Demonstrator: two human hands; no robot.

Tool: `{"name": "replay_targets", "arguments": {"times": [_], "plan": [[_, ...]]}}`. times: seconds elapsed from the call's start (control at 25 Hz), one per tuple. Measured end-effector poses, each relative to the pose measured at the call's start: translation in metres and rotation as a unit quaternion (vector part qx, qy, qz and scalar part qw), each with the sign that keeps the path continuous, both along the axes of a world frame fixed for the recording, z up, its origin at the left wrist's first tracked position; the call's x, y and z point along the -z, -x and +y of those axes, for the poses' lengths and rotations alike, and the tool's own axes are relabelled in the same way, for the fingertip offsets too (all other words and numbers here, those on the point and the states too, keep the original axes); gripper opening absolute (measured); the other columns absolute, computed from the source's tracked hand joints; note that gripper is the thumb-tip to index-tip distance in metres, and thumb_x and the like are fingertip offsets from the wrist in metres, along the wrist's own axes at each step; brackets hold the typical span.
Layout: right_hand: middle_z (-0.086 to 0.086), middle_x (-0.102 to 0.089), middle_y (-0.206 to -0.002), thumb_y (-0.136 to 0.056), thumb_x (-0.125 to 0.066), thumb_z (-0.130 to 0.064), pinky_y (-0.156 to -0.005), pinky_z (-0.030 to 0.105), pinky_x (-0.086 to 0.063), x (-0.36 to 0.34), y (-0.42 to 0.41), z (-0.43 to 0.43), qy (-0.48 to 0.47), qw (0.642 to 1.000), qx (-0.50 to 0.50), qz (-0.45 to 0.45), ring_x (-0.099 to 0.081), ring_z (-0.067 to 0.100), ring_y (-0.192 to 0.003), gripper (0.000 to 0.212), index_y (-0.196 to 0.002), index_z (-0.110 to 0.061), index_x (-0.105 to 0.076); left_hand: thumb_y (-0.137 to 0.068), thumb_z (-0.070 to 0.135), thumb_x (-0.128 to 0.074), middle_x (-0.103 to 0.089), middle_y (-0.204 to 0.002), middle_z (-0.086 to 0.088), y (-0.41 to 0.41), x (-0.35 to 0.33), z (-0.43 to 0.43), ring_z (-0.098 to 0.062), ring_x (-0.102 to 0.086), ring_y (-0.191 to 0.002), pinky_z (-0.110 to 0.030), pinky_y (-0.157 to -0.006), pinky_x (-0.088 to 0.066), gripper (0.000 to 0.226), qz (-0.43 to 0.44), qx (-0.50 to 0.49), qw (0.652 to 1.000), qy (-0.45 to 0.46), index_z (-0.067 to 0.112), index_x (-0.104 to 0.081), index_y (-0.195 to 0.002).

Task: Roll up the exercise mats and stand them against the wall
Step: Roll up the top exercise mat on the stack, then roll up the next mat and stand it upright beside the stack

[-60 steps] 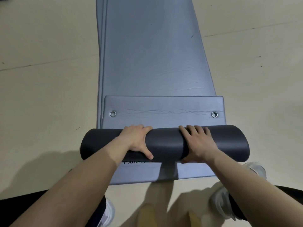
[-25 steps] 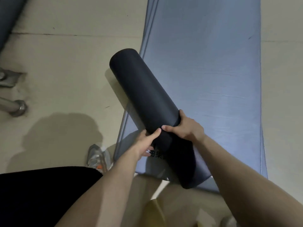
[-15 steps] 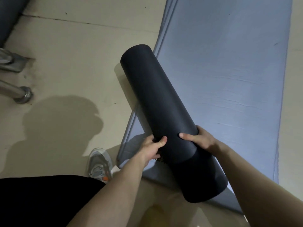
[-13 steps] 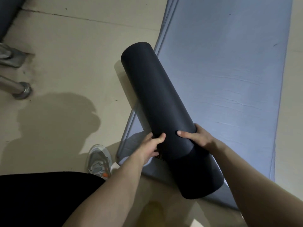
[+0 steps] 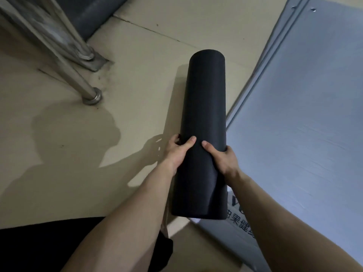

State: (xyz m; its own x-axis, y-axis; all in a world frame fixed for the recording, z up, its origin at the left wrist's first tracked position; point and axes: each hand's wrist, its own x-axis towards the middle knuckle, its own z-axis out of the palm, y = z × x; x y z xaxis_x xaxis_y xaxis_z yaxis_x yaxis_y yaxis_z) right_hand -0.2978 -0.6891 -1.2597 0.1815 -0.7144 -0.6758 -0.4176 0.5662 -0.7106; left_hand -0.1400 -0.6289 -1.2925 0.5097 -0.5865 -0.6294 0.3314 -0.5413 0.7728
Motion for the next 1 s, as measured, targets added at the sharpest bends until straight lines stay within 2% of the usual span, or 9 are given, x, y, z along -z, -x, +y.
{"name": "replay_targets", "arguments": {"times": [0.12, 0.24, 0.32, 0.4, 0.56, 0.72, 0.8, 0.88, 1.0], "plan": [[0.0, -0.065, -0.127, -0.06, -0.084, -0.073, -0.103, 0.043, -0.055, -0.014, -0.095, -0.008, 0.025, 0.999, -0.009, -0.028, -0.065, 0.025, -0.113, 0.099, -0.136, -0.017, -0.056, -0.055, 0.059, -0.088, -0.074, -0.118, -0.001, -0.087, -0.024, -0.003, -0.02, -0.073, -0.104, -0.044, -0.098, -0.057, 0.08, -0.025, -0.031, 0.999, 0.031, 0.021, -0.067, -0.123], [0.005, -0.063, -0.132, -0.054, -0.075, -0.079, -0.106, 0.048, -0.052, -0.007, -0.196, 0.005, 0.039, 0.998, -0.011, -0.055, -0.063, 0.028, -0.116, 0.103, -0.137, -0.022, -0.054, -0.064, 0.051, -0.087, -0.068, -0.124, 0.004, -0.179, -0.035, 0.009, -0.016, -0.069, -0.11, -0.036, -0.099, -0.054, 0.085, -0.054, -0.056, 0.996, 0.043, 0.02, -0.058, -0.137], [0.007, -0.06, -0.135, -0.056, -0.072, -0.078, -0.107, 0.049, -0.05, 0.004, -0.253, 0.02, 0.031, 0.997, -0.016, -0.071, -0.062, 0.031, -0.116, 0.101, -0.139, -0.023, -0.052, -0.081, 0.038, -0.083, -0.066, -0.116, 0.01, -0.233, -0.034, 0.023, -0.009, -0.067, -0.103, -0.025, -0.089, -0.053, 0.069, -0.064, -0.054, 0.996, 0.04, 0.021, -0.054, -0.141], [0.011, -0.056, -0.138, -0.062, -0.073, -0.076, -0.109, 0.048, -0.049, 0.018, -0.3, 0.037, 0.014, 0.996, -0.022, -0.08, -0.061, 0.034, -0.118, 0.1, -0.142, -0.022, -0.05, -0.088, 0.033, -0.077, -0.07, -0.108, 0.013, -0.278, -0.029, 0.04, -0.004, -0.07, -0.094, -0.018, -0.078, -0.052, 0.043, -0.073, -0.042, 0.996, 0.021, 0.027, -0.06, -0.127], [0.021, -0.04, -0.148, -0.085, -0.067, -0.071, -0.114, 0.048, -0.041, 0.05, -0.376, 0.071, -0.021, 0.994, -0.098, -0.042, -0.05, 0.044, -0.129, 0.097, -0.156, -0.016, -0.03, -0.076, 0.054, -0.082, -0.063, -0.129, 0.016, -0.338, -0.006, 0.082, -0.008, -0.064, -0.114, -0.027, -0.1, -0.048, 0.074, -0.116, -0.039, 0.992, -0.044, 0.031, -0.056, -0.142], [0.021, -0.038, -0.156, -0.094, -0.054, -0.069, -0.118, 0.051, -0.036, 0.068, -0.392, 0.074, -0.025, 0.979, -0.201, -0.003, -0.045, 0.044, -0.138, 0.093, -0.161, -0.014, -0.019, -0.085, 0.045, -0.078, -0.058, -0.138, 0.004, -0.35, 0.012, 0.1, -0.014, -0.056, -0.125, -0.026, -0.102, -0.043, 0.074, -0.17, -0.06, 0.98, -0.086, 0.024, -0.048, -0.15], [0.019, -0.046, -0.155, -0.094, -0.055, -0.067, -0.118, 0.051, -0.038, 0.061, -0.372, 0.062, 0.003, 0.967, -0.256, 0.013, -0.049, 0.041, -0.137, 0.085, -0.157, -0.016, -0.028, -0.084, 0.05, -0.076, -0.06, -0.141, 0.0, -0.34, 0.004, 0.092, -0.023, -0.059, -0.127, -0.035, -0.106, -0.046, 0.071, -0.24, -0.044, 0.96, -0.14, 0.024, -0.052, -0.145], [0.022, -0.042, -0.157, -0.099, -0.051, -0.061, -0.119, 0.05, -0.035, 0.046, -0.334, 0.052, 0.058, 0.952, -0.294, 0.059, -0.045, 0.043, -0.141, 0.078, -0.158, -0.014, -0.03, -0.088, 0.046, -0.071, -0.058, -0.141, -0.003, -0.316, -0.012, 0.081, -0.028, -0.056, -0.127, -0.041, -0.104, -0.047, 0.064, -0.381, -0.002, 0.899, -0.214, 0.023, -0.052, -0.144], [0.024, -0.036, -0.159, -0.102, -0.048, -0.054, -0.118, 0.048, -0.035, 0.025, -0.24, 0.043, 0.116, 0.933, -0.313, 0.138, -0.042, 0.045, -0.142, 0.074, -0.161, -0.013, -0.028, -0.091, 0.038, -0.066, -0.049, -0.147, -0.005, -0.243, -0.041, 0.056, -0.03, -0.048, -0.131, -0.043, -0.103, -0.044, 0.06, -0.501, 0.126, 0.831, -0.208, 0.023, -0.047, -0.147]]}}
